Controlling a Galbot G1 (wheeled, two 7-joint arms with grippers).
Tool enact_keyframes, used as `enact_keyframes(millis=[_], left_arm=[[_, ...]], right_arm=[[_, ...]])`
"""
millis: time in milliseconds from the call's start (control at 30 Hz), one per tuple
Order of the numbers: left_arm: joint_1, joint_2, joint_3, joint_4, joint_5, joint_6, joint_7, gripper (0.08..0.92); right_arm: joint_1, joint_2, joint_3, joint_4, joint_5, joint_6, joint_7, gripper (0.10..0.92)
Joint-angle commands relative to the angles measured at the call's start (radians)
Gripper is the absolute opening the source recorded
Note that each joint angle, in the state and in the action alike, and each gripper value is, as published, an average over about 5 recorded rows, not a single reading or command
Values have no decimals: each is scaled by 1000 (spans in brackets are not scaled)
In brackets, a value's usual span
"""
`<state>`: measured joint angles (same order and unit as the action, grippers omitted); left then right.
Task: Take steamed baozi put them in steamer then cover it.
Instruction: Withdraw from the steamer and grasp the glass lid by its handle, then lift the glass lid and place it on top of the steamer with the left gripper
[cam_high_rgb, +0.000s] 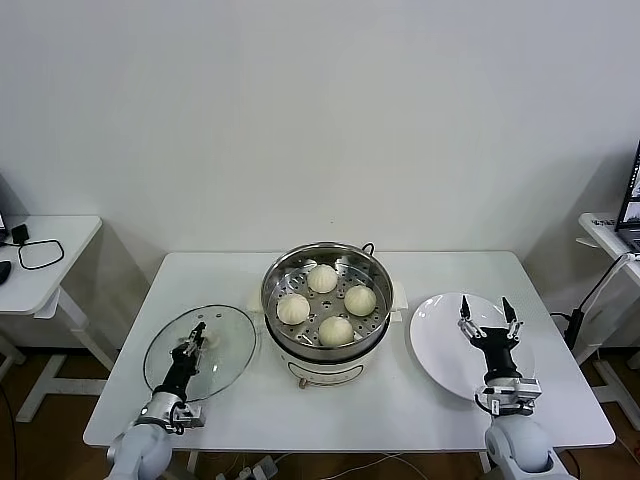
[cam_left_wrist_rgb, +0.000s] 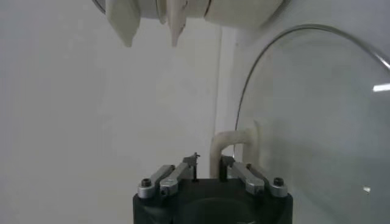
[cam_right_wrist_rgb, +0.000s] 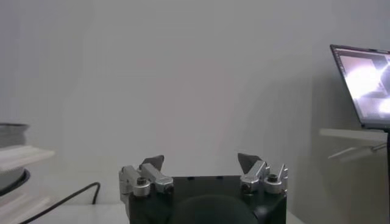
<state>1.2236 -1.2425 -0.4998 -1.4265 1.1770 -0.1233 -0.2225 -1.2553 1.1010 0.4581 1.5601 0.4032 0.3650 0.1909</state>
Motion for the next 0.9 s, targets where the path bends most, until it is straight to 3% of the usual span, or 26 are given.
enact_keyframes(millis=[33,300,467,700,900], left_arm=[[31,14,-53,-152,-16,17,9,188],[47,66,-153,-411,-20,56,58,187],[50,91,-116,-620,-36,107,116,187],[-17,79,138,-801,-12,262,225,187],[-129,-13,398,-709,115,391,316,187]], right_arm=[[5,1,-6,-1,-1,0,0,823],[14,7,-16,3,-3,-1,3,823],[17,12,-20,9,-6,-3,4,823],[26,17,-26,9,-10,-7,7,823],[36,29,-26,4,-11,-8,8,823]])
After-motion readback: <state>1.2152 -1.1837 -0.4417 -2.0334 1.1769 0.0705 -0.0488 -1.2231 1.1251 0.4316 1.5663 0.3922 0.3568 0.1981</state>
